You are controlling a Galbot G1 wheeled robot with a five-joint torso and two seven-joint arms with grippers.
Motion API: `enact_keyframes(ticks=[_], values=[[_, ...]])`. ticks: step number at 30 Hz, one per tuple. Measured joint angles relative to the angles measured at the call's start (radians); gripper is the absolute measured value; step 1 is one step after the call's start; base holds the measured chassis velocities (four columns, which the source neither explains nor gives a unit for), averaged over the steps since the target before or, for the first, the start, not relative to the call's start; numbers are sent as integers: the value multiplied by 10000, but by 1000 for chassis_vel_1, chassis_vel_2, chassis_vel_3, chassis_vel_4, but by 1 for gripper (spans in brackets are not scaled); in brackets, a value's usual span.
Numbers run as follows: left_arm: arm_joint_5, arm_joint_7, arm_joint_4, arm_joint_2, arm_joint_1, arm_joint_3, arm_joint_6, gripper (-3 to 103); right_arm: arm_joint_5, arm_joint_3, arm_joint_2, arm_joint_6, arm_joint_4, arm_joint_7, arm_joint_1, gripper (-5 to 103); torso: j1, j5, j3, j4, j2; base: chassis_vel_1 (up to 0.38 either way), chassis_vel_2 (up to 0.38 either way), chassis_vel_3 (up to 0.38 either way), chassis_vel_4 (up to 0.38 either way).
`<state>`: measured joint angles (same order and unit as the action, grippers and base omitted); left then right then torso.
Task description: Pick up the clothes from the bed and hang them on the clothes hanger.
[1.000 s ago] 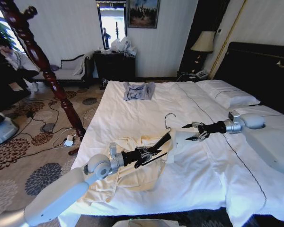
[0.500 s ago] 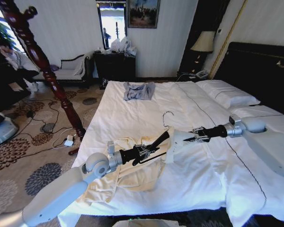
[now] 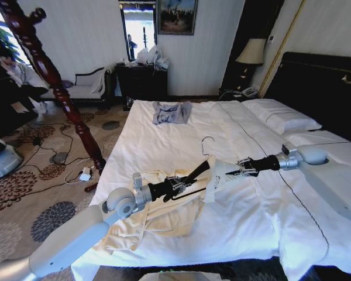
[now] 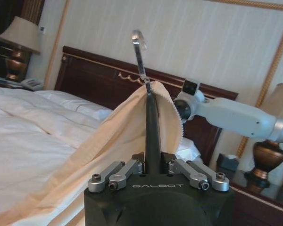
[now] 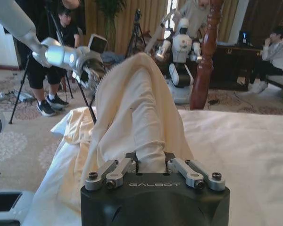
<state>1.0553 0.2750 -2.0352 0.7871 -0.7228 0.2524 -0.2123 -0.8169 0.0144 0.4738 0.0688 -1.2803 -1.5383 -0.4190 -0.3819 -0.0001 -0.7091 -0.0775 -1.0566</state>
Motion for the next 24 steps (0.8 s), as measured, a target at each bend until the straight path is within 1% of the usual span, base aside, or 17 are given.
enact_keyframes(ticks=[1,2,3,4,7,9,13,14,15,16,17,18,21,22,24], values=[[-9,-156,3,-42,41,10,-8,24,-100,-9,42,0,-14,-7,-5,24,-1,1,0,0,1,0,0,0,0],[-5,-290,2,-65,65,1,-13,24,-147,-35,65,0,-32,-9,-12,24,0,1,0,0,0,0,0,0,0],[2,-354,-2,-77,76,-16,-19,30,-159,-55,72,0,-43,-12,-20,23,0,0,0,0,1,0,0,0,0],[2,-354,-2,-77,76,-16,-19,30,-159,-55,72,0,-43,-12,-20,23,0,0,0,0,1,0,0,0,0],[4,-546,-5,-139,86,-112,-48,46,-177,-144,12,5,-62,-12,-112,22,0,1,0,-1,0,0,0,0,0],[-8,-575,-4,-142,72,-146,-49,46,-186,-165,-16,7,-74,-12,-138,22,0,1,0,-2,1,0,0,0,0],[-92,-705,-79,-127,-297,-711,-51,68,-193,-250,-146,72,-104,-12,-229,20,0,0,0,-6,0,0,0,0,0],[-92,-705,-79,-127,-297,-711,-51,68,-193,-250,-146,72,-104,-12,-229,20,0,0,0,-6,0,0,0,0,0],[-105,-734,-171,-168,-493,-1016,-55,74,-179,-267,-148,111,-81,-8,-232,20,0,0,0,-4,0,0,0,0,0],[-103,-796,-283,-218,-710,-1321,-60,74,-133,-283,-138,146,-44,-7,-232,20,0,1,0,-3,0,0,0,0,0],[-78,-904,-522,-273,-1141,-1817,-94,80,-67,-295,-119,183,-3,3,-232,20,0,1,0,-2,1,0,0,0,0],[-78,-904,-522,-273,-1141,-1817,-94,80,-67,-295,-119,183,-3,3,-232,20,0,1,0,-2,1,0,0,0,0],[-49,-1248,-1384,-285,-2475,-3042,-202,95,206,-344,-21,248,119,189,-207,20,0,0,0,0,0,0,0,0,0],[-49,-1248,-1384,-285,-2475,-3042,-202,95,206,-344,-21,248,119,189,-207,20,0,0,0,0,0,0,0,0,0],[-141,-1344,-1915,-222,-3210,-3620,-207,100,338,-346,76,302,188,239,-201,20,1,1,1,2,0,0,0,0,0]])
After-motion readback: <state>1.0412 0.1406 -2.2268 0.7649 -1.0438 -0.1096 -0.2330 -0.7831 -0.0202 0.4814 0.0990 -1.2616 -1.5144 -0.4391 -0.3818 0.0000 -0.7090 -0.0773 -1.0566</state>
